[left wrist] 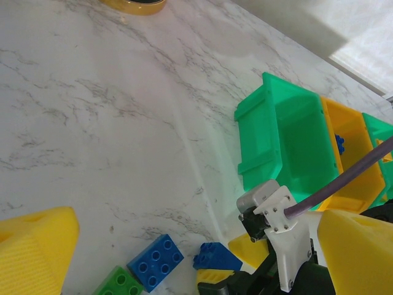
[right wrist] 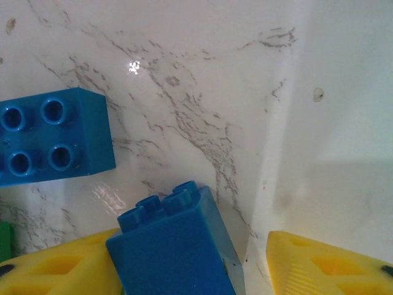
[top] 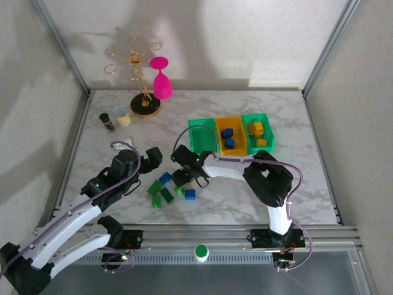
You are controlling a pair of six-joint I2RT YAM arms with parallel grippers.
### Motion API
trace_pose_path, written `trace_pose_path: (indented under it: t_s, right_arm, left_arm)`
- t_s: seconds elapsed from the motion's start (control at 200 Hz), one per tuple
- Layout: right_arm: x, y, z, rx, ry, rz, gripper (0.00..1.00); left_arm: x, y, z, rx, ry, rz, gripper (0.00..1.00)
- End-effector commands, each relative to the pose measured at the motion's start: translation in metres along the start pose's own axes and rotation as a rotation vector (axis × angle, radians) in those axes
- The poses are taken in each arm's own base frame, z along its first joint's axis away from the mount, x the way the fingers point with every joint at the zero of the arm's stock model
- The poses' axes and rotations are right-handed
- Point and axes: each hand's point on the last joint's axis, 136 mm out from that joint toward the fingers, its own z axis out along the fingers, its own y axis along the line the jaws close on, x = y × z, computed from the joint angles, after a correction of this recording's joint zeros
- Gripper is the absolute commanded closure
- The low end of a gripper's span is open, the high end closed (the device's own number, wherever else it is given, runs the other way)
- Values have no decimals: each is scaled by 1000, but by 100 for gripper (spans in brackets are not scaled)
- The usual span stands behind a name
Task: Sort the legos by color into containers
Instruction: Pick up the lego from the center of the table, then place the lego in the container.
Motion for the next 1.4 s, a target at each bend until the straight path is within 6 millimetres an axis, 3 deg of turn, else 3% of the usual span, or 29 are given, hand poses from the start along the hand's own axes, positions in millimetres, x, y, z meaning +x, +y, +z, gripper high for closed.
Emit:
trace_pose_path:
  t_s: [0.0,0.305,0.496,0.676,0.796,1.036,1.226,1.397]
  right_arm:
    - [-10,-4,-7,20,-22,7,44]
    - [-14,-9,-17,23,-38,25,63]
    - [-25,-13,-41,17,-89,63,69]
    - [-39,-30,-79,36,-163,134,71]
    - [-47,-51,-109,89,-216,195,71]
    - [-62,-119,-161,195,-319,346,71]
    - [-65,-190,-171,331,-337,478,71]
    - [-71,-228,-156,416,-321,538,72]
  left_arm:
    - [-2,-1,0,-3,-4,-1,0]
    - [-5,-3,-2,1,-12,-2,0]
    - [-10,-11,-4,23,-16,-4,1]
    - [-19,-25,-8,72,-23,-7,0]
    - [-21,-40,-7,125,-12,-11,0]
    - [-20,-67,3,203,22,2,1]
    - [-15,-84,16,230,48,24,1]
    - [-11,-94,28,237,70,49,1]
